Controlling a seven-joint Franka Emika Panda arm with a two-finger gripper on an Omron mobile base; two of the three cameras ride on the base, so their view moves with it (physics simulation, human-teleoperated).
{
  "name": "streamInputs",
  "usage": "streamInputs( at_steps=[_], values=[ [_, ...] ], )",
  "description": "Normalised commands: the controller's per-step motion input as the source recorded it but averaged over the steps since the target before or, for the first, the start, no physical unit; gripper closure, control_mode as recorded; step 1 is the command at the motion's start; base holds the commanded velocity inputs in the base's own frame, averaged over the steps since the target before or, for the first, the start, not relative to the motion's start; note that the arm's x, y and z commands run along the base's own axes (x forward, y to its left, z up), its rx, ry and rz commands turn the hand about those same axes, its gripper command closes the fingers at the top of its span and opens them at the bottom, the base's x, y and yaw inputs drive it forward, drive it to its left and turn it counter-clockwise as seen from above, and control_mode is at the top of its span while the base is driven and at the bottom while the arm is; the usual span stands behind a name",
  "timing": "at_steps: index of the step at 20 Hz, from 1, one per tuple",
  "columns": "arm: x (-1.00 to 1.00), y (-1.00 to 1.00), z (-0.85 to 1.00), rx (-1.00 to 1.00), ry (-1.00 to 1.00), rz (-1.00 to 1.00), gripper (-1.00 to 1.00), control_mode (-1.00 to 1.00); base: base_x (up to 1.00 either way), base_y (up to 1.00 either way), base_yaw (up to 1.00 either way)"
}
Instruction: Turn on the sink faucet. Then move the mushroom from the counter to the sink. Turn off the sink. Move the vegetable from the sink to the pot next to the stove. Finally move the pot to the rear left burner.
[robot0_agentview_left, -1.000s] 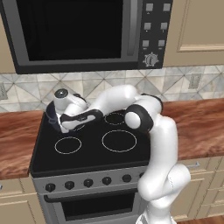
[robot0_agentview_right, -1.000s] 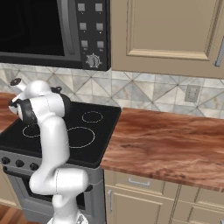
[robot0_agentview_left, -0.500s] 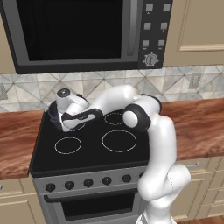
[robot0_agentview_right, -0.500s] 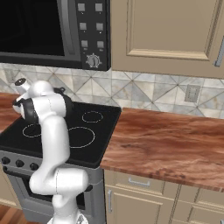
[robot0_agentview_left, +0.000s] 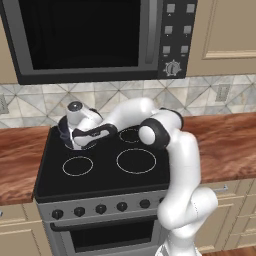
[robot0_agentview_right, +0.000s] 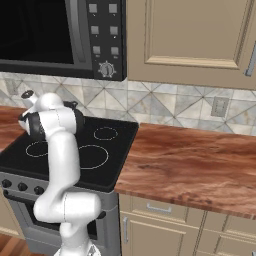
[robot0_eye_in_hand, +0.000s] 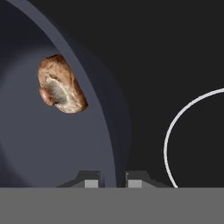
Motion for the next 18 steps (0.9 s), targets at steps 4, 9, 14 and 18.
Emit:
streamInputs(
  at_steps=[4, 9, 14, 18],
  values=[
    [0.21, -0.04, -0.03, 0.01, 0.01, 0.0, 1.0, -1.0, 0.0, 0.0, 0.0],
    [0.18, -0.01, -0.1, 0.0, 0.0, 0.01, 1.0, -1.0, 0.0, 0.0, 0.0],
    [0.18, 0.0, -0.12, 0.0, 0.0, 0.03, 1.0, -1.0, 0.0, 0.0, 0.0],
    [0.18, 0.0, -0.11, 0.0, 0.01, 0.04, 1.0, -1.0, 0.0, 0.0, 0.0]
  ],
)
